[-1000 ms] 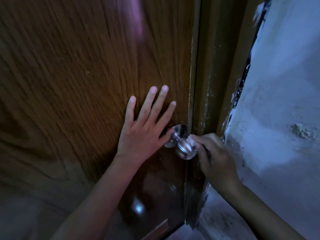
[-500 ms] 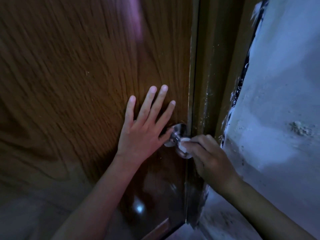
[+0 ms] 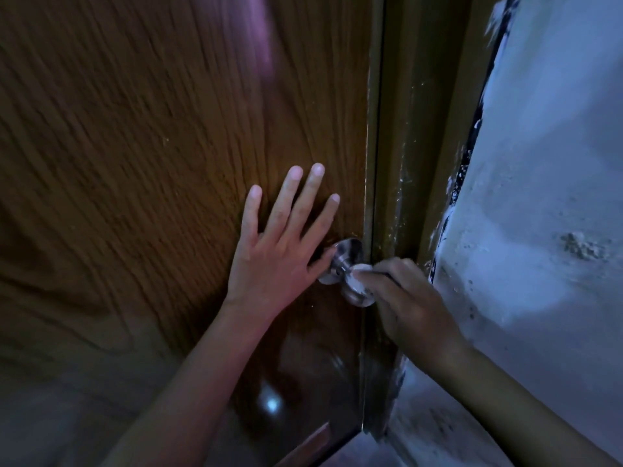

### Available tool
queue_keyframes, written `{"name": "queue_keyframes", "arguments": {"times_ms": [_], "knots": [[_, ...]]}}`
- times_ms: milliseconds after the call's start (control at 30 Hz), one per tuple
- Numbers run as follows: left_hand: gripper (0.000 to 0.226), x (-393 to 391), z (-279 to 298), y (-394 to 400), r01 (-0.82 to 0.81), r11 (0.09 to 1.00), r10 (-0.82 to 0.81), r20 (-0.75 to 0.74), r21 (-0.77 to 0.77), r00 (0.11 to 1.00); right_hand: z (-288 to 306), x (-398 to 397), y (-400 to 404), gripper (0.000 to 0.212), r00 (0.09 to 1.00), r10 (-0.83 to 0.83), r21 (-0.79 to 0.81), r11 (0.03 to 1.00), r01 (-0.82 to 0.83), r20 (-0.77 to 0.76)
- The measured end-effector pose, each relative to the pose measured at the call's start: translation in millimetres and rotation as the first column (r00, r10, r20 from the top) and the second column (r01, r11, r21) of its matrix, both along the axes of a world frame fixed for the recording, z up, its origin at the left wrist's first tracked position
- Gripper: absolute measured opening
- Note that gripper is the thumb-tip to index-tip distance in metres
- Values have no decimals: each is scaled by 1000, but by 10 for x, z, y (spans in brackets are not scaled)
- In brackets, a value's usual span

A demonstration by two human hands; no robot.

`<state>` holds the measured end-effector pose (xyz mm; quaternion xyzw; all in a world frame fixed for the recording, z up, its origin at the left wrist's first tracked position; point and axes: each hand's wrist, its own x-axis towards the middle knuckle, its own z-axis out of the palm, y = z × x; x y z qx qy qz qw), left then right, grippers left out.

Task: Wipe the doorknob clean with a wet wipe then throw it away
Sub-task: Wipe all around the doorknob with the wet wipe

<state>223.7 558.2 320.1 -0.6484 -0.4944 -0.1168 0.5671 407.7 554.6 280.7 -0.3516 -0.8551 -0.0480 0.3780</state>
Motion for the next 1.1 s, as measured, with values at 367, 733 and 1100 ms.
{"name": "queue_keyframes", "arguments": {"times_ms": [367,733,1100], "knots": [[59,0,10,0,0,1000,0,-1,5,1000,-100,-31,38,23,910,-129,-319,948,-4,-393],[58,7,17,-10,-11,1000,11,0,6,1000,-76,-147,76,27,453,-589,-709,322,-627,-669],[59,-7,1,-1,1,1000,-1,0,1,1000,-165,-322,0,25,96,-870,-110,-48,-993,-483]]}}
